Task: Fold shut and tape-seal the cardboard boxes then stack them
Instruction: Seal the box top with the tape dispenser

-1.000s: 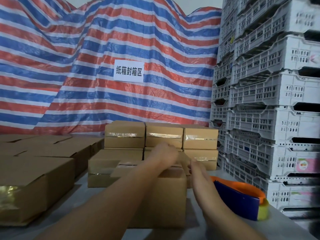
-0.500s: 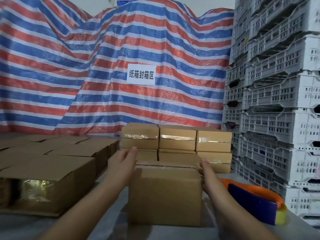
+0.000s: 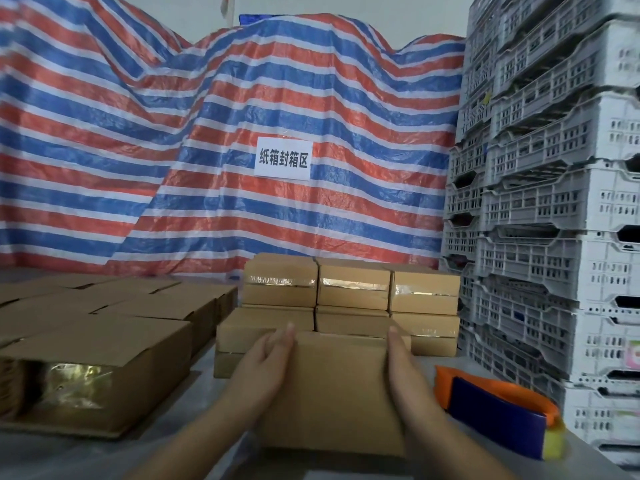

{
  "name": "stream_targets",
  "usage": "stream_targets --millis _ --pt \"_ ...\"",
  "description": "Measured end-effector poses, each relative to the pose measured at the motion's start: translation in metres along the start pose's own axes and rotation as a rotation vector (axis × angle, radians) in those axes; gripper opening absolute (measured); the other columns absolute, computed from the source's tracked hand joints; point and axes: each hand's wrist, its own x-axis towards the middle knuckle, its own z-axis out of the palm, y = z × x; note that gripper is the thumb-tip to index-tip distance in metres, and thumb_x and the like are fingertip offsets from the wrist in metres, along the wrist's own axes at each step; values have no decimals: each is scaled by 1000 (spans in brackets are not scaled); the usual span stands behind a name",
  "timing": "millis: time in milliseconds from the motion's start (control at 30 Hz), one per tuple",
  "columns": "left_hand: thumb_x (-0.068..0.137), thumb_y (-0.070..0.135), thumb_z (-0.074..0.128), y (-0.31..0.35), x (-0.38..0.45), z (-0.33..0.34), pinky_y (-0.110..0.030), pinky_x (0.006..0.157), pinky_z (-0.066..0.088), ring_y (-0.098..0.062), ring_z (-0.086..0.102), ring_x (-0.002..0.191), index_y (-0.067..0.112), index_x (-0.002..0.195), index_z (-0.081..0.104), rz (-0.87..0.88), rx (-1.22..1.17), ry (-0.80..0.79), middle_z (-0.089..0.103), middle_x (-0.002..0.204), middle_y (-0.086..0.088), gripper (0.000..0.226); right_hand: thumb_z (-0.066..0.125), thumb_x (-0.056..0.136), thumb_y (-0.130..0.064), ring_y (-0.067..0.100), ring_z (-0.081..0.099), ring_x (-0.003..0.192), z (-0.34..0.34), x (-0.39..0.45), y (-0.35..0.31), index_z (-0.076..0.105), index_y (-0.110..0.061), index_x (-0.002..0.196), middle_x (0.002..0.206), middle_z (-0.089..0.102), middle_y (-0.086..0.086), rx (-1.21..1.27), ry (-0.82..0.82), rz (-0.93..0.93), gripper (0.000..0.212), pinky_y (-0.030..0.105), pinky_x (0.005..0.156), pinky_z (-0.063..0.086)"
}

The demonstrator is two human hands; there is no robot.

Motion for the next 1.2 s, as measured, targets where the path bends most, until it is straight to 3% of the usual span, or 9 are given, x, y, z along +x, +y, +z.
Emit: stream_targets --millis 67,133,267,433,533,667,833,1033,1200 --pt "82 76 36 15 12 -7 -35 91 37 -4 46 82 38 107 49 2 71 -24 56 102 9 47 25 95 -73 31 54 125 -9 13 -16 50 -21 142 135 59 13 -89 -27 24 73 50 113 37" --pt "84 77 41 25 19 -20 -36 87 48 -15 60 89 33 100 51 -104 127 -192 63 102 0 47 20 96 -73 31 61 116 -23 21 -31 57 -20 132 125 66 14 -195 -131 79 74 47 105 45" --pt "85 75 45 19 33 -24 -44 98 51 -29 63 105 13 130 51 -261 316 -344 63 114 -13 77 15 90 -81 31 64 93 -33 39 -36 61 -20 104 102 69 15 -456 -245 238 77 40 71 51" --pt "82 78 46 12 44 -13 -45 97 50 -34 59 111 7 139 46 -408 325 -323 60 122 -20 91 42 98 -59 34 68 104 -25 51 -17 66 -10 117 108 73 18 -255 -145 259 57 47 101 51" --pt "86 79 37 13 44 -15 -40 90 51 -31 61 105 8 133 52 -384 358 -293 63 117 -17 87 47 97 -56 36 67 103 -31 44 -10 66 -8 114 107 72 19 -127 -106 256 55 46 98 52" --pt "90 71 39 1 25 -18 -48 105 44 -28 60 110 17 120 60 -266 107 -205 65 117 -11 65 52 92 -62 39 68 98 -44 22 3 65 -14 112 88 76 14 61 -99 226 53 35 73 55" --pt "95 52 52 -6 -8 6 -49 109 37 -35 55 118 16 129 53 -368 -311 -150 60 124 -19 50 63 89 -55 40 67 101 -40 -1 15 59 -19 125 104 74 23 252 -183 325 51 47 78 55" --pt "95 47 51 50 1 40 -51 105 41 -30 55 109 22 115 46 -144 -317 -65 57 111 -9 32 55 94 -46 25 76 78 -75 10 -24 82 -20 89 95 78 11 324 -185 18 38 33 63 58" --pt "90 38 56 121 49 92 -39 77 54 -26 62 99 22 108 54 26 -354 -170 64 109 -9 25 49 97 -35 15 71 58 -128 57 -85 72 -18 92 76 76 1 387 -48 -217 30 25 50 54"
